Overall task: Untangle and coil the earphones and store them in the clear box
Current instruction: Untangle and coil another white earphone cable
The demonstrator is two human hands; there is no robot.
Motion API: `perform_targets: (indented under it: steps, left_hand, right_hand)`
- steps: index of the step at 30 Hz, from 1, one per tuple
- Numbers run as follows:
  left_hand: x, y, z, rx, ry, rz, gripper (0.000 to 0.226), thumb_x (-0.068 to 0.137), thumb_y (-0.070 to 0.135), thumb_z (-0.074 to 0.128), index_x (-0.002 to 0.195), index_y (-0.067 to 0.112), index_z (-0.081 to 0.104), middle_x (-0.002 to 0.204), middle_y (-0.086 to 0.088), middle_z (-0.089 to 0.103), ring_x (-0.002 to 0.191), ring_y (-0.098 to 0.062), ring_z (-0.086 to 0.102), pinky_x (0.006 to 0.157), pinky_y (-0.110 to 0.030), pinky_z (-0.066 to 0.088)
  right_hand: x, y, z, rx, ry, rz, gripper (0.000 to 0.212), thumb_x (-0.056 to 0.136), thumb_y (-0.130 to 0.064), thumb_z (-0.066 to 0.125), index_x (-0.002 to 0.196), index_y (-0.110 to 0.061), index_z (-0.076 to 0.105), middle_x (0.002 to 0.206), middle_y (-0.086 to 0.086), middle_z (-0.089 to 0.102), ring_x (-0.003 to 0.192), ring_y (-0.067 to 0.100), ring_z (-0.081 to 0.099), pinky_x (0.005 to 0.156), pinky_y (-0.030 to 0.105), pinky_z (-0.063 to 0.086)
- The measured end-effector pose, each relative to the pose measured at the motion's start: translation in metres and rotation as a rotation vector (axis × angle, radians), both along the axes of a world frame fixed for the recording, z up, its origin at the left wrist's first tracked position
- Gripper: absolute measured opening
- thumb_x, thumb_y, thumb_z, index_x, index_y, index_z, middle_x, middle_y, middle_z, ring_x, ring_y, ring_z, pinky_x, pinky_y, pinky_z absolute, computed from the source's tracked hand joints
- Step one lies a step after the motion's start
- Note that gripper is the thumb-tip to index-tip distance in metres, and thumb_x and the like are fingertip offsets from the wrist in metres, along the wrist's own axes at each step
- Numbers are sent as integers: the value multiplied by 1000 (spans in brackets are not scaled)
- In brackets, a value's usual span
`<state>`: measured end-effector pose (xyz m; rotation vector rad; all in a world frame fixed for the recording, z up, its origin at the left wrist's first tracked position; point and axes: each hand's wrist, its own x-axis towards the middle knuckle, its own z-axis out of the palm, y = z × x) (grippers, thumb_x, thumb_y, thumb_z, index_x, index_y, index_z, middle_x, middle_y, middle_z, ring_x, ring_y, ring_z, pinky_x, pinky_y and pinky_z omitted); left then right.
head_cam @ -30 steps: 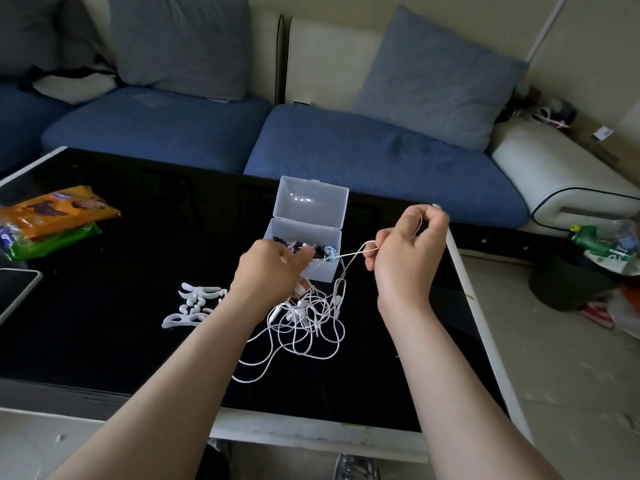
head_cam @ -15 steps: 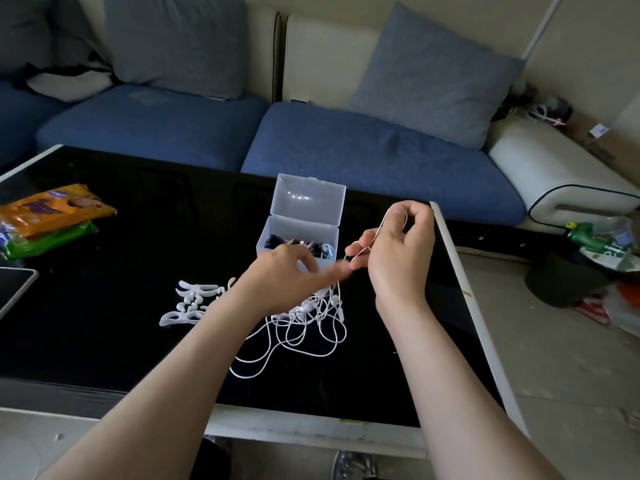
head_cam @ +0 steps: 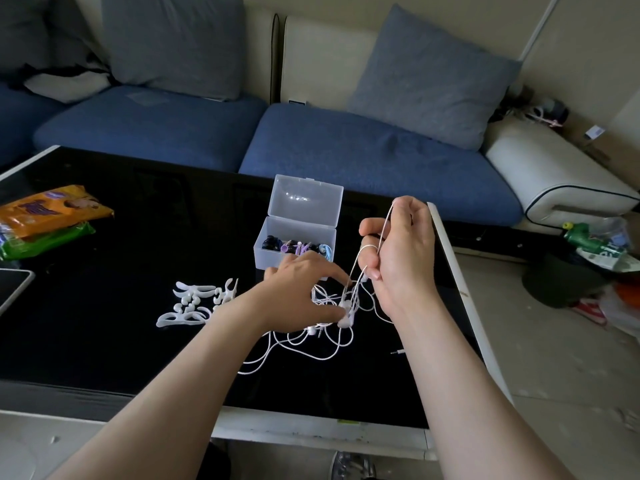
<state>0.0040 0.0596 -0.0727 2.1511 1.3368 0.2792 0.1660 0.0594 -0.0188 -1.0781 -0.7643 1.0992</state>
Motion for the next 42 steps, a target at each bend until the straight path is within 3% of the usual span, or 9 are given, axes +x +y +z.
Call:
perform_targets:
  steps: [5, 10, 12, 15, 22, 27, 32, 39, 42]
  left_hand:
    - [8, 0, -3, -12, -52, -20, 43, 75, 82, 58, 93, 45, 71, 111, 20, 65, 110, -5, 61, 102, -45, 50]
    - [9, 1, -5, -7, -72, 67, 24, 106, 38, 54, 98, 28, 74, 100, 9, 72, 95, -14, 65, 88, -36, 56]
    - [7, 3, -5, 14, -60, 98, 22, 107, 36, 53, 104, 27, 73, 103, 9, 69, 94, -12, 64, 84, -30, 53]
    - [4, 4, -8, 16, -50, 135, 17, 103, 42, 58, 103, 26, 65, 103, 8, 65, 93, -13, 63, 82, -32, 53]
    - [-5, 4, -11, 54, -51, 229, 43, 91, 50, 77, 80, 21, 48, 74, 5, 55, 62, -13, 47, 59, -28, 41]
    - [-7, 3, -13, 60, -73, 143, 15, 102, 33, 64, 114, 32, 55, 65, 2, 62, 56, -12, 54, 61, -29, 49]
    - [-7, -5, -9, 19, -89, 151, 14, 103, 38, 61, 106, 27, 69, 88, 7, 66, 79, -14, 65, 68, -27, 52]
    - [-9, -10, -6, 35, -127, 169, 30, 95, 46, 71, 94, 21, 54, 96, 5, 64, 60, -5, 51, 60, -22, 41]
    - [-10, -12, -4, 49, -181, 195, 33, 92, 46, 77, 91, 29, 49, 82, 3, 63, 62, -10, 51, 59, -24, 43]
  right_hand:
    - [4, 0, 5, -18, 170, 74, 16, 116, -30, 38, 106, -22, 46, 72, 10, 63, 35, 12, 29, 37, 20, 20]
    - [12, -3, 11, -22, 288, 30, 17, 114, -25, 37, 102, -23, 49, 70, 8, 60, 35, 11, 28, 37, 20, 18]
    - [15, -3, 12, -17, 292, -31, 19, 114, -23, 35, 102, -24, 50, 68, 7, 59, 36, 12, 28, 39, 20, 18]
    - [20, -5, 11, -7, 246, -126, 19, 113, -21, 33, 101, -23, 48, 62, 5, 58, 37, 15, 30, 40, 22, 18]
    - [33, -10, 6, 52, 37, -357, 12, 110, -20, 35, 105, -22, 46, 62, 11, 59, 48, 19, 43, 44, 25, 31]
    - [35, -15, 5, 72, -24, -373, 10, 110, -19, 34, 107, -21, 44, 70, 18, 59, 52, 20, 46, 44, 21, 38]
    - [33, -20, 5, 108, -51, -369, 12, 110, -18, 32, 108, -20, 44, 64, 11, 64, 50, 21, 46, 47, 26, 37]
    - [33, -23, -1, 59, -196, -395, 15, 105, -18, 42, 98, -23, 54, 64, -1, 65, 73, 21, 65, 80, 31, 46]
    - [34, -24, -7, -25, -345, -344, 7, 93, -22, 54, 91, -22, 61, 70, -3, 61, 62, 11, 55, 69, 32, 44]
